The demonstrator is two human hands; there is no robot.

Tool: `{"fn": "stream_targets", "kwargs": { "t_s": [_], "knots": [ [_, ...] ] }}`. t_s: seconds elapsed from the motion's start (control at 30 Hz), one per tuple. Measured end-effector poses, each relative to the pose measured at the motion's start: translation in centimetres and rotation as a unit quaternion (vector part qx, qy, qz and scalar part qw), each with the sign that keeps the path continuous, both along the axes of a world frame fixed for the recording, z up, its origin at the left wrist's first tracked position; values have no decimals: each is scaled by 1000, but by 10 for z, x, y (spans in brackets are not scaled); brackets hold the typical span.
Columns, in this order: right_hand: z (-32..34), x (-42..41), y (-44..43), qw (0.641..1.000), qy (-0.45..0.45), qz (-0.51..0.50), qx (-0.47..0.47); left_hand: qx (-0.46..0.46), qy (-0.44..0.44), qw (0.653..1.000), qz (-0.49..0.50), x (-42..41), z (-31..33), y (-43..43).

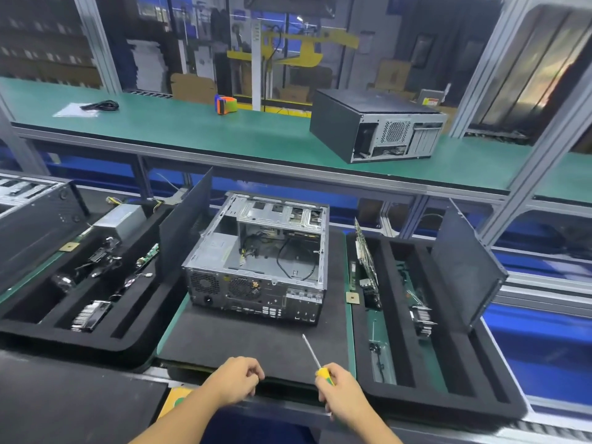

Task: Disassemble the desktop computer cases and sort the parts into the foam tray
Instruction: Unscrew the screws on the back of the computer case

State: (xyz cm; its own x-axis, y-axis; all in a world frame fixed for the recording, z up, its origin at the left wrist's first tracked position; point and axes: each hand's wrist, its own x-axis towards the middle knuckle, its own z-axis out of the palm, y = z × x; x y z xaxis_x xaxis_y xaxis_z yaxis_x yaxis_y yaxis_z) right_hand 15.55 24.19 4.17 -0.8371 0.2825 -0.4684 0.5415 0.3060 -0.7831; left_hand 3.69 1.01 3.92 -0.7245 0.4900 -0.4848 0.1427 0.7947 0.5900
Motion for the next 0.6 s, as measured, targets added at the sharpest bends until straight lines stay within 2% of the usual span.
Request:
{"fn": "stream_targets", "kwargs": {
  "t_s": [0.27,0.6],
  "knots": [
    [9,3,3,1000,12,-19,-10,-1,-2,1000,-13,-1,-3,5],
    [10,-9,-28,990,50,-98,-87,43,-13,999,9,-17,-2,-6]
  ]
}}
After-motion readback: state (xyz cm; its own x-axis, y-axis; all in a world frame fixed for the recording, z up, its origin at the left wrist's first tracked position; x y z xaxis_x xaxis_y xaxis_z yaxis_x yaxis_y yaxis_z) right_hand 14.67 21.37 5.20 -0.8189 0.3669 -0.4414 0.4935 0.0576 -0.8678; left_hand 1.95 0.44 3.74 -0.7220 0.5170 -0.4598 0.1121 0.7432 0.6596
